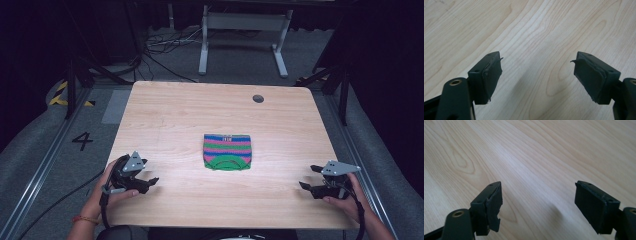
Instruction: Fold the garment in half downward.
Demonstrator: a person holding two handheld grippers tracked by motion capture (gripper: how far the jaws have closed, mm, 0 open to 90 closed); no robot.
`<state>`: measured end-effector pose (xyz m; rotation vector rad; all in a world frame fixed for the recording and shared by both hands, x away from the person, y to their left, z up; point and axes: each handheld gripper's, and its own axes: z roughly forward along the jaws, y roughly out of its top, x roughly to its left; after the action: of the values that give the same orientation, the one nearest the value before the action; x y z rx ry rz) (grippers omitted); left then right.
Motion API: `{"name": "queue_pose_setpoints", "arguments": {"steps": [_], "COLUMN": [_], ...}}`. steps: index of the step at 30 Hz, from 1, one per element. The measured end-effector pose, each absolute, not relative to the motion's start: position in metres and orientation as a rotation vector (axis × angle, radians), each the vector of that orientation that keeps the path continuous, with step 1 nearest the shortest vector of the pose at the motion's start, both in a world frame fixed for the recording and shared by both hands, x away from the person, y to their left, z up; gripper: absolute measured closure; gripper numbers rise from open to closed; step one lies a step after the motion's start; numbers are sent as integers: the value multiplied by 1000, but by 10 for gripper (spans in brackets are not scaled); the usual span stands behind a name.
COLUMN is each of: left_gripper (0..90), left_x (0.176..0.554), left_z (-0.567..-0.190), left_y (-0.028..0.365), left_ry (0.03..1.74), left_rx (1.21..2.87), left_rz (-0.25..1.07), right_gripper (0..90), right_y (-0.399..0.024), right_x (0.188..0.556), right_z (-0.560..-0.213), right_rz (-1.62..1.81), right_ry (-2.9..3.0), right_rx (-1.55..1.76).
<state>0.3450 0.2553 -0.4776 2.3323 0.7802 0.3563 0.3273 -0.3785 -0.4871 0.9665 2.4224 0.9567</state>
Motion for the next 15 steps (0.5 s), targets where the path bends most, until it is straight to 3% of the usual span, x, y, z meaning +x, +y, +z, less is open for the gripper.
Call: {"name": "queue_pose_setpoints", "arguments": {"steps": [15], "left_gripper": [188], "left_x": [334], "left_z": [-500], "left_y": [291], "left_ry": [948], "left_rx": [2207], "left_rz": [281], "right_gripper": [172], "right_y": [-412], "right_x": [313], "right_z": [-505], "right_rz": [1018], "right_ry": [2341], "right_rx": [1185]}}
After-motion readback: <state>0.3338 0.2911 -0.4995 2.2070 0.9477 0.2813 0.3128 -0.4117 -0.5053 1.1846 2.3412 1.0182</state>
